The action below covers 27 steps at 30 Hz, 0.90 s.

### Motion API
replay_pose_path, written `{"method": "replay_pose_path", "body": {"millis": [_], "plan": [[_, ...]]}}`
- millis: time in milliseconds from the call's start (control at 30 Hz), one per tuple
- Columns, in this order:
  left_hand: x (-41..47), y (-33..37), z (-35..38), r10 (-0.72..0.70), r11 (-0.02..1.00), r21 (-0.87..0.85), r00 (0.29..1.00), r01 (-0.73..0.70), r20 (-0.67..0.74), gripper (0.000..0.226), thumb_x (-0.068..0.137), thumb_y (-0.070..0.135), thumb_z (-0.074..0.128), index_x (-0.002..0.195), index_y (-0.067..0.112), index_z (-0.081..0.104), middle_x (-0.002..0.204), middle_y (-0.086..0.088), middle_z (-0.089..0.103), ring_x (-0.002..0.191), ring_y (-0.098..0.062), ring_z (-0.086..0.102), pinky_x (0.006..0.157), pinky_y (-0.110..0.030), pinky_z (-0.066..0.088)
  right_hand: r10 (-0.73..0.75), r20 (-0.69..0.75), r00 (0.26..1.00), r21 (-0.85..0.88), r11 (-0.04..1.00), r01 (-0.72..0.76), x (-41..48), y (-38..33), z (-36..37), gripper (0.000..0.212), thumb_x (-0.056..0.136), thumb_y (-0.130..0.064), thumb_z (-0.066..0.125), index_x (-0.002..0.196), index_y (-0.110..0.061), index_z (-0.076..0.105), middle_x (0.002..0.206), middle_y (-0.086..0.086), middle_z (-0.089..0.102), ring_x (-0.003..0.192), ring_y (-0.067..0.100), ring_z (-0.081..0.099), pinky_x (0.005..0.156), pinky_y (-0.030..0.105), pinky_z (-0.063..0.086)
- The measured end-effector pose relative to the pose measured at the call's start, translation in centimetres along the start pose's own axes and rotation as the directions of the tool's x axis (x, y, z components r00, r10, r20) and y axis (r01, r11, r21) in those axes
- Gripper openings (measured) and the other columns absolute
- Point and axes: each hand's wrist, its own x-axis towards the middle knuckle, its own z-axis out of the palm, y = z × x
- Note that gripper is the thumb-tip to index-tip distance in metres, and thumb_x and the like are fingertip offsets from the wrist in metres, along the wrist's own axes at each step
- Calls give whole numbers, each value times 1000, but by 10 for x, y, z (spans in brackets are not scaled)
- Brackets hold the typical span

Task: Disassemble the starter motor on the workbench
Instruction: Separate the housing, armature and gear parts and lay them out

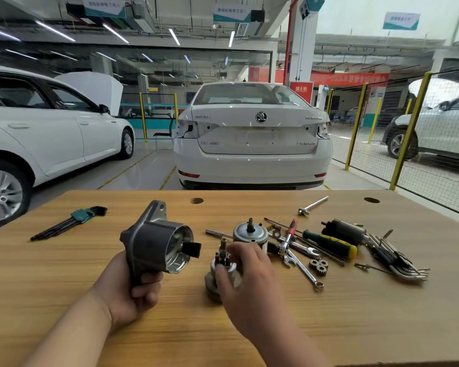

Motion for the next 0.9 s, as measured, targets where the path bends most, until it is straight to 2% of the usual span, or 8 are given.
{"method": "replay_pose_path", "body": {"millis": [133, 267, 433, 567, 633, 700, 767, 900], "plan": [[-8, 0, 1, 44, 996, 76, 999, -44, -3, 29, 72, 35, 48, 60, 11, 57, 48, -3, 35, 33, -13, 27, 38, -22, 36, 142, 189, 972, -92, 988, -126, 18, -36, 2, 40, 92, -62, 44, 117, -32, 52, 99, -12, 62, 86, 10, 57, 68, 30, 45], [-14, 4, 2, 71, 992, 99, 997, -74, 32, 31, 70, 41, 54, 65, 10, 57, 50, -4, 35, 35, -14, 28, 40, -23, 36, 188, 267, 945, -96, 981, -168, 27, -50, 9, 28, 96, -51, 45, 87, -26, 54, 84, -5, 60, 78, 19, 59, 67, 34, 52], [-16, 7, 7, 115, 990, 86, 993, -112, -32, 30, 69, 38, 54, 53, 13, 61, 47, -2, 38, 33, -13, 29, 40, -20, 34, 180, 224, 958, 23, 981, -190, 22, -49, 13, 34, 96, -42, 47, 66, -25, 45, 65, -7, 53, 62, 12, 51, 50, 28, 34], [-11, 16, -14, 207, 977, -7, 960, -212, -186, 36, 86, 36, 43, 58, 16, 54, 44, -1, 34, 28, -12, 25, 37, -18, 33, 141, 140, 980, 70, 986, -152, 13, -43, 12, 35, 95, -43, 50, 65, -24, 46, 61, -7, 52, 60, 11, 50, 49, 25, 31], [-12, 22, -32, 229, 966, -59, 936, -254, -268, 43, 91, 40, 37, 60, 16, 54, 44, -1, 33, 27, -12, 23, 38, -17, 34, 145, 170, 975, 127, 978, -168, 10, -44, 13, 31, 94, -43, 51, 67, -26, 51, 60, -8, 56, 56, 8, 52, 47, 20, 35], [-14, 25, -42, 241, 962, -55, 929, -266, -282, 46, 92, 42, 37, 57, 16, 54, 45, -1, 33, 29, -13, 25, 38, -19, 35, 269, 319, 909, 356, 854, -378, 9, -51, 21, 22, 96, -37, 51, 80, -25, 60, 67, -4, 66, 53, 6, 58, 49, 25, 46], [-15, 25, -45, 257, 963, -1, 925, -268, -278, 50, 92, 41, 37, 52, 17, 54, 44, -1, 33, 31, -13, 26, 39, -20, 35, 342, 445, 828, 451, 713, -537, 6, -57, 38, 15, 98, -30, 49, 92, -25, 61, 77, -2, 70, 55, 7, 63, 51, 24, 50], [-12, 24, -46, 369, 928, 198, 858, -316, -357, 41, 95, 38, 38, 62, 18, 52, 46, -1, 34, 40, -16, 31, 51, -28, 34, 329, 388, 861, 186, 887, -423, 3, -53, 67, 17, 97, -31, 49, 111, -31, 58, 94, -10, 66, 82, 8, 64, 77, 30, 57]]}}
